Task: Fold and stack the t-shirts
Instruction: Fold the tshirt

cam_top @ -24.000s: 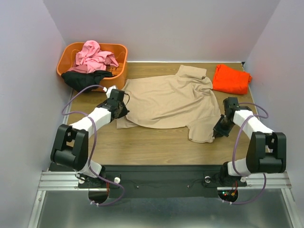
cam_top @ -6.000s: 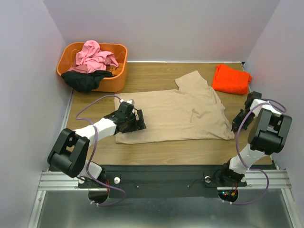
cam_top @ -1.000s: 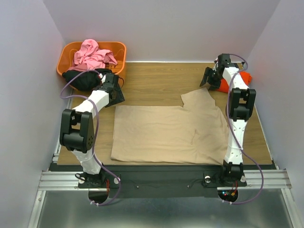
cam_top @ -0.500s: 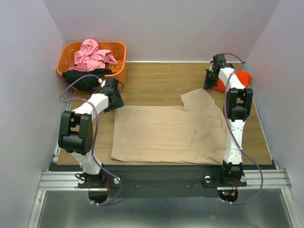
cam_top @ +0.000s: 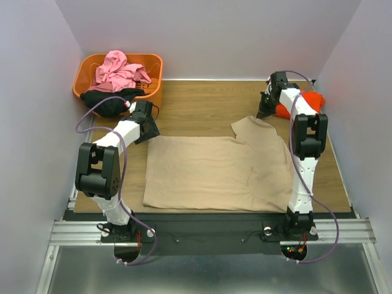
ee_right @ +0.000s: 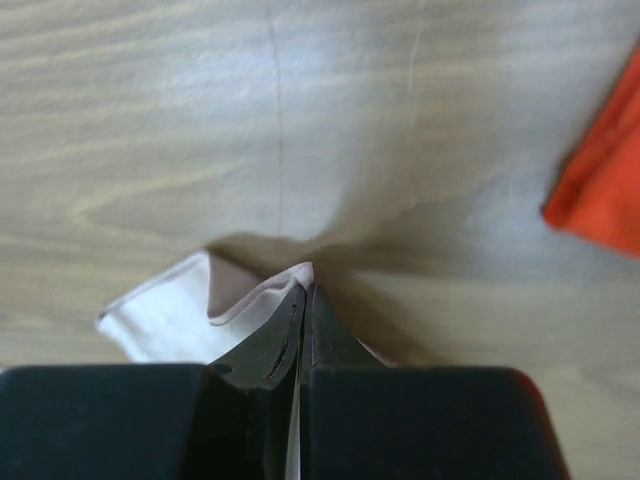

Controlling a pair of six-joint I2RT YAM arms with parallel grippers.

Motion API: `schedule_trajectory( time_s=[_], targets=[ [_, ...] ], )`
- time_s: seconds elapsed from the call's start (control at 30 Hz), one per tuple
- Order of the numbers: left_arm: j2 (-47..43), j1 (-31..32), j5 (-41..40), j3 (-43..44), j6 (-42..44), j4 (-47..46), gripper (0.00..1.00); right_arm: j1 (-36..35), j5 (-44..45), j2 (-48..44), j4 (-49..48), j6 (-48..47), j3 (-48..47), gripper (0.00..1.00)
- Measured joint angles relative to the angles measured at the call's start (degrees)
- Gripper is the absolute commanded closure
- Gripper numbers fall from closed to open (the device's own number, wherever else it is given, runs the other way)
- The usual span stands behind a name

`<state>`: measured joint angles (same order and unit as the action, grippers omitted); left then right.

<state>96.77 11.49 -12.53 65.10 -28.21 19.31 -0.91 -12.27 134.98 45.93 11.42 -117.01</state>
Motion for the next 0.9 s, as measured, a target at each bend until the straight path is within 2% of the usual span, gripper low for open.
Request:
schedule_trajectory(
  time_s=[0.3,0.43,0.67,0.9],
  targets=[
    [0.09,2.45,-1.11,-0.66,-1.73,-0.92,0.35,0.0,-0.55,-12.85,-0.42,0.63,6.56,1.0],
    [-3.28,4.46,-1.4,-5.92,-3.17,-2.1,0.34,0.02,-0.68,-16.37,-1.31,0.83,7.02,1.0],
    [-4.22,5.18,-2.14,-8.07,-4.24,-2.36,0.34,0.02,-1.22,-17.22,-1.62,0.9,9.53,1.0],
    [-1.03,5.14,-4.57,-4.52,-4.26,-3.89,0.34,0.02,-1.33,-17.29,-1.7,0.98,11.13,1.0]
  ],
)
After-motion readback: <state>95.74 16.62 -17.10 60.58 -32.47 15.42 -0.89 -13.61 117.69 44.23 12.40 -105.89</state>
